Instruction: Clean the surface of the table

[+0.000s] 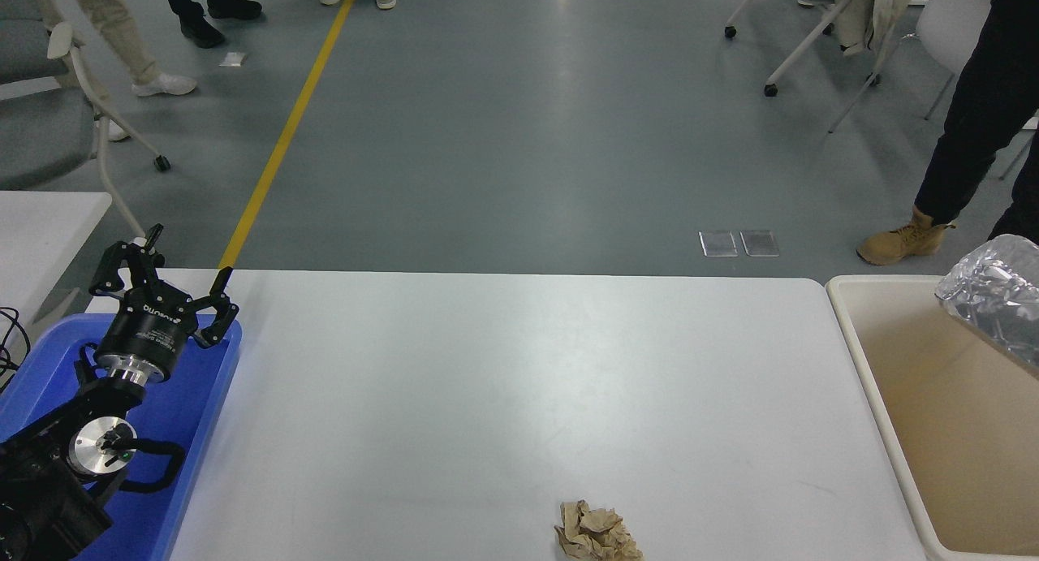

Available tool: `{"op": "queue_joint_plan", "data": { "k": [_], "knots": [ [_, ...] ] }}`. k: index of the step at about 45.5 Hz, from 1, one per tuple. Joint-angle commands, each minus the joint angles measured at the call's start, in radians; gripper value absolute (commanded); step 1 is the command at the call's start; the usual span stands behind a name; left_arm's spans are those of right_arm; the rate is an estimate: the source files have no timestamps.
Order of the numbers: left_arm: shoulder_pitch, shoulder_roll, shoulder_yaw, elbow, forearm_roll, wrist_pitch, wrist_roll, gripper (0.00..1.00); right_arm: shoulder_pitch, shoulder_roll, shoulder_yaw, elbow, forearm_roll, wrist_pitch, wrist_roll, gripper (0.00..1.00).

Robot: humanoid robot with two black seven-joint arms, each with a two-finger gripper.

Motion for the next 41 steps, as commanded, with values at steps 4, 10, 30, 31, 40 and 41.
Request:
{"op": "queue_joint_plan", "data": {
  "k": [4, 10, 30, 31, 40, 41],
  "knots": [
    [0.000, 0.000, 0.000, 0.001, 0.000, -0.001, 0.000, 1.00, -0.049, 0.054, 0.093, -0.003, 0.002, -0.032, -0.110, 0.00],
    [0.000, 0.000, 0.000, 0.000, 0.000, -0.001, 0.000, 1.00, -0.054, 0.062, 0.124, -0.003, 0.011, -0.056, -0.176, 0.00],
    [0.000, 0.000, 0.000, 0.000, 0.000, -0.001, 0.000, 1.00, -0.086, 0.131, 0.177, -0.004, 0.011, -0.098, -0.293, 0.00],
    [0.000, 0.000, 0.000, 0.000, 0.000, -0.001, 0.000, 1.00, -0.086, 0.135, 0.177, -0.004, 0.011, -0.101, -0.293, 0.00],
    [0.000, 0.000, 0.000, 0.000, 0.000, 0.001, 0.000, 1.00, -0.106, 0.178, 0.187, -0.004, 0.012, -0.122, -0.293, 0.00],
    [0.000, 0.000, 0.000, 0.000, 0.000, 0.001, 0.000, 1.00, -0.106, 0.181, 0.191, -0.004, 0.012, -0.125, -0.293, 0.00]
  ]
}}
